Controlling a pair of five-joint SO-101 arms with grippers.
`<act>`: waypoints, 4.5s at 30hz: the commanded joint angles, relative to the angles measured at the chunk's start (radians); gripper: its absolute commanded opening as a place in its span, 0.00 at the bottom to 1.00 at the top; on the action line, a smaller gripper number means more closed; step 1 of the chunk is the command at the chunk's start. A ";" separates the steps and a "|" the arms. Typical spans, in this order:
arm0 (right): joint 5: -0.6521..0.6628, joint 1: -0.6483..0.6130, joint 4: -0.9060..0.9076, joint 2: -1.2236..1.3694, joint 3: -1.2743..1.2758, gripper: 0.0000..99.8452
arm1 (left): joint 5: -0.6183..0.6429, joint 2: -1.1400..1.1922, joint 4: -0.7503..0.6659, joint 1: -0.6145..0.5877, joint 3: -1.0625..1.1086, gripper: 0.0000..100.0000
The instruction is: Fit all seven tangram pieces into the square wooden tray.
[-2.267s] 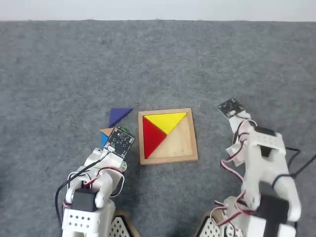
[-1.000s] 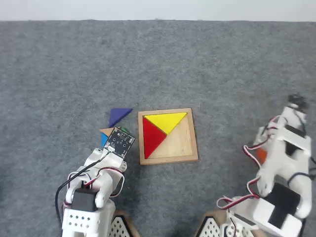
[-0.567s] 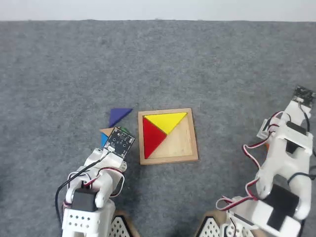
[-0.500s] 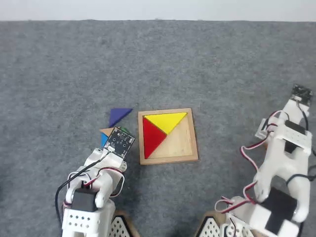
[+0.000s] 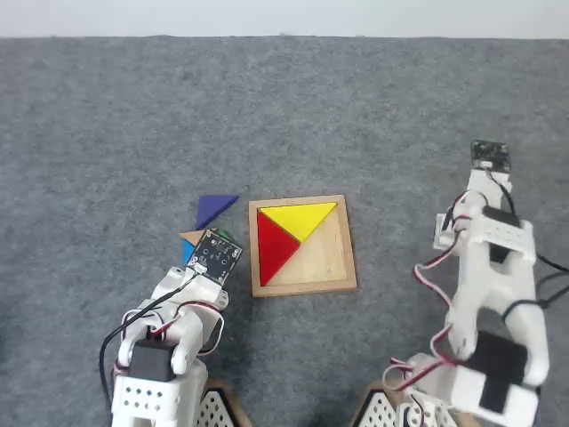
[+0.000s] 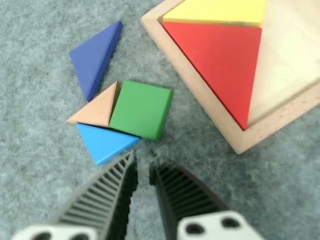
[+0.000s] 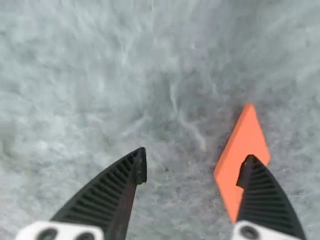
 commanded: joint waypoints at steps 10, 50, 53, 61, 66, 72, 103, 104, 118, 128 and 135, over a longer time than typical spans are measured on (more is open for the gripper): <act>0.000 0.053 0.005 -0.068 0.054 0.28 | 0.003 -0.005 0.005 0.000 -0.008 0.04; -0.049 0.047 -0.050 0.084 -0.072 0.28 | 0.003 -0.005 0.005 0.000 -0.008 0.04; -0.032 0.025 -0.047 0.096 -0.069 0.28 | 0.003 -0.005 0.005 0.000 -0.008 0.04; 0.005 0.035 -0.010 0.082 -0.071 0.28 | 0.003 -0.005 0.005 0.000 -0.008 0.04; 0.005 0.073 -0.031 0.116 -0.071 0.28 | 0.003 -0.005 0.005 0.000 -0.008 0.04; 0.009 0.117 0.047 0.254 -0.184 0.28 | 0.003 -0.005 0.005 0.000 -0.008 0.04; -0.143 0.047 0.045 -0.045 -0.018 0.18 | 0.003 -0.005 0.005 0.000 -0.008 0.04; -0.144 0.047 0.045 -0.041 -0.018 0.18 | 0.003 -0.005 0.005 0.000 -0.008 0.04; -0.077 0.053 -0.015 0.097 0.002 0.18 | 0.003 -0.005 0.005 0.000 -0.008 0.04; -0.078 0.094 0.016 0.065 -0.014 0.18 | 0.003 -0.005 0.005 0.000 -0.008 0.04; -0.144 0.150 -0.005 -0.156 0.081 0.18 | 0.003 -0.005 0.005 0.000 -0.008 0.04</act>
